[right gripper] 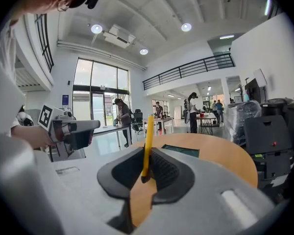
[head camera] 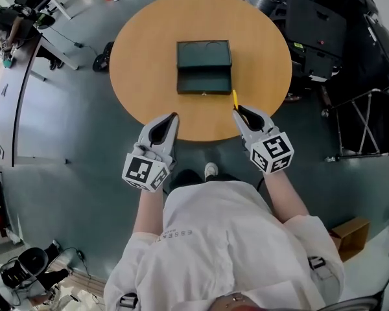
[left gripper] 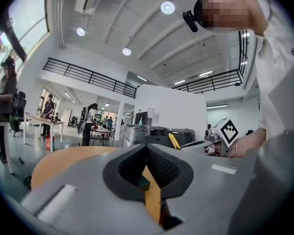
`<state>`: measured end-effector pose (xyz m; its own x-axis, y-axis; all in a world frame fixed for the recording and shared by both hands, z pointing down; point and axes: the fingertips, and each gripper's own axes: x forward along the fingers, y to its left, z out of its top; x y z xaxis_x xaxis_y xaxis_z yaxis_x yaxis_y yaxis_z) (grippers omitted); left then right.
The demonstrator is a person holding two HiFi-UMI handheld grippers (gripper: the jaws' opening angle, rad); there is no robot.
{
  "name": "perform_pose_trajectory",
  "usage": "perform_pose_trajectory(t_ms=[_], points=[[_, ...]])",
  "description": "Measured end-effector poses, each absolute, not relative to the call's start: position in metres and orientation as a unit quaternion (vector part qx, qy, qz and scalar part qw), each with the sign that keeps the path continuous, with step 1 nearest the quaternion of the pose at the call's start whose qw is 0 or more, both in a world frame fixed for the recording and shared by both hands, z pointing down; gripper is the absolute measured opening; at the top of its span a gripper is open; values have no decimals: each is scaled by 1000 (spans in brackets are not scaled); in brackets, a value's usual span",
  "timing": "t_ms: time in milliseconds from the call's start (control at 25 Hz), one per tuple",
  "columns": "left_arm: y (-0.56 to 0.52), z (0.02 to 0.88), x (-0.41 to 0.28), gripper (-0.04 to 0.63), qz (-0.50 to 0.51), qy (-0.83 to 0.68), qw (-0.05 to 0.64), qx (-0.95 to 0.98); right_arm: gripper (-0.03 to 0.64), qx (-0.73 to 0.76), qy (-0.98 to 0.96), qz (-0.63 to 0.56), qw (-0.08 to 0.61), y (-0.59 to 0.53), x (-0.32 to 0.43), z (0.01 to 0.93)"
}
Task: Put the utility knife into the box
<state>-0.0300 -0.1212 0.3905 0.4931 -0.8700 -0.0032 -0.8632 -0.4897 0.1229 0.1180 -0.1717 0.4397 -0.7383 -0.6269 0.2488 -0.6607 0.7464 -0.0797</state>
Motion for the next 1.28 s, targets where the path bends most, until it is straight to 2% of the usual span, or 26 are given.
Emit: perform_pose_trajectory(t_ms=[400,880,1280], points=[[-187,420,-51,8,-27,-506,89,857,38,325,-928,104,149,-239,86,477],[-284,451,-87,8,-16,-495,129,859,38,248,-924,103,271,-319,19,558],[-313,495,-99,8,9,-487,174,856,38,163,-903,136,374,-333,-11,647]])
